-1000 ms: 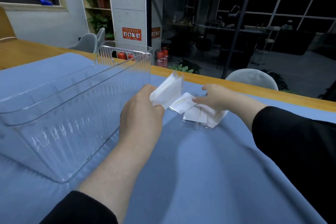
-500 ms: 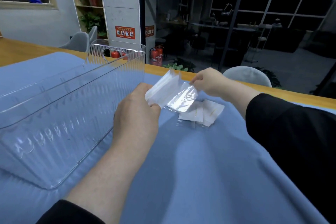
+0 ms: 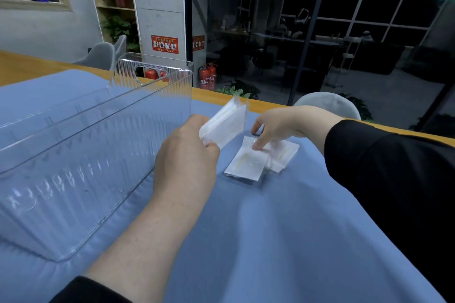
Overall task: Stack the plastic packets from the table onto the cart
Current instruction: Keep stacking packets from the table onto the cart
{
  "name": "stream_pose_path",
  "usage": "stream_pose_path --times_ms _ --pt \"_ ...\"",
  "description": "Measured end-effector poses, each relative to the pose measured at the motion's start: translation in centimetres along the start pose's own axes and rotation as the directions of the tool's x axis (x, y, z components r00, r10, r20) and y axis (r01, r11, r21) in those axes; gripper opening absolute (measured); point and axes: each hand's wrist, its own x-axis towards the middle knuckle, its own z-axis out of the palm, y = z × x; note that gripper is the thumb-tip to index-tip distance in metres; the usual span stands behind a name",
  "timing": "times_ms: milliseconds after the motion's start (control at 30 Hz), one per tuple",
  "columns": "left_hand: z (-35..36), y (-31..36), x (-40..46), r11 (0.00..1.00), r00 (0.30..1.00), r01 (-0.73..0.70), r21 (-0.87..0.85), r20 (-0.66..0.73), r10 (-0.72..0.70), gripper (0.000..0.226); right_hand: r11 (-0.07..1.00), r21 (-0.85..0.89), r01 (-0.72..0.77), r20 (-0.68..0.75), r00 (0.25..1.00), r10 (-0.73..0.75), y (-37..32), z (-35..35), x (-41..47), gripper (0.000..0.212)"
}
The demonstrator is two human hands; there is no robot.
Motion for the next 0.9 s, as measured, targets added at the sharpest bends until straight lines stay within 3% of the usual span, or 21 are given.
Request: stream_pose_path --times_ms 167,333,467,667,900 --pt "-0.1 -0.2 0.1 1.000 1.000 -0.005 -0.007 -0.007 0.005 0.024 0.999 -0.033 -0.008 0.039 0.999 0.010 -0.4 -0.5 0.3 0.044" --pt "0.0 -0.2 0.1 1.000 1.000 0.000 -0.023 -0.005 0.000 0.024 1.000 0.024 0.003 -0.039 0.999 -0.002 0.4 0.2 -0.5 0.024" --pt "0.0 -0.1 0.0 0.999 1.000 0.010 -0.050 -0.011 -0.011 0.024 0.972 0.234 -0.024 -0.167 0.984 0.064 2.5 -0.9 -1.8 0.028" --pt "0.1 0.1 -0.2 0.999 1.000 0.008 -0.042 0.007 -0.008 0.025 0.938 0.282 -0.201 -0.062 0.972 0.226 5.9 -0.1 -3.0 0.031" --pt "0.0 0.1 -0.3 0.999 1.000 0.006 -0.052 0.025 -0.005 0.025 0.920 0.335 -0.202 -0.021 0.975 0.221 5.1 1.4 -2.1 0.036"
